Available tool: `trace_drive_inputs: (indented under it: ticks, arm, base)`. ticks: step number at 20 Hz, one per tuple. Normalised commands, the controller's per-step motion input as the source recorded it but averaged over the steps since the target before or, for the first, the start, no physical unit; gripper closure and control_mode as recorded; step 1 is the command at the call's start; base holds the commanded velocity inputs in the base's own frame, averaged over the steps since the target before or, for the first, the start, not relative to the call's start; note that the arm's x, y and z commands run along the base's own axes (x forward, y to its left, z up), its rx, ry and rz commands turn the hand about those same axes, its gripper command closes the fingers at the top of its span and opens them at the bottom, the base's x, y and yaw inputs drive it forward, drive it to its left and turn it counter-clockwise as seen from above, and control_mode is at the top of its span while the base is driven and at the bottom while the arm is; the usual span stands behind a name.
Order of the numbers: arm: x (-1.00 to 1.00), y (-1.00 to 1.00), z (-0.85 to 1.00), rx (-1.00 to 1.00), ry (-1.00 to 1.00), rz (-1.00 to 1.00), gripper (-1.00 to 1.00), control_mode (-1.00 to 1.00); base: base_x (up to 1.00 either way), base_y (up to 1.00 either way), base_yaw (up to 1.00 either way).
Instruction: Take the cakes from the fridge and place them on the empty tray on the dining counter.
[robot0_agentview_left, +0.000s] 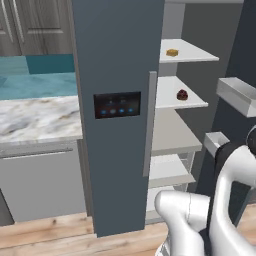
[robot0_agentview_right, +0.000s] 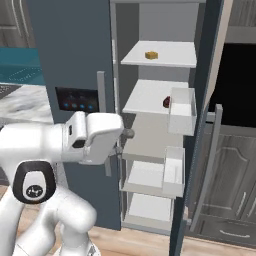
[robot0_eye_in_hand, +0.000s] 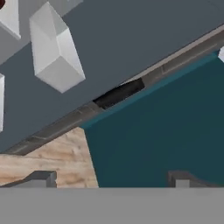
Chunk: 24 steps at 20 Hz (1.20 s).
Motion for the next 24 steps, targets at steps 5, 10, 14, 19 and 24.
trace_drive_inputs:
  ticks: [5,10,14,19,24]
  arm:
    - [0.00,0.51,0.13,0.18,-0.47,-0.25,-1.00,-1.00]
    - [0.02,0.61,-0.10,0.29,-0.49,-0.18,-1.00,-1.00]
    - [0.21,0.54,-0.02,0.35,-0.36,-0.03,-1.00,-1.00]
    - [0.15,0.34,-0.04,0.34,-0.05,0.16,-1.00,-1.00]
    - [0.39,0.49,-0.24,0.19,0.10,0.53,-1.00,-1.00]
  base:
    - [0.00,0.00,0.00]
    - [0.00,0.00,0.00]
    - [0.00,0.00,0.00]
    - [0.00,0.00,0.00]
    - [0.00,0.00,0.00]
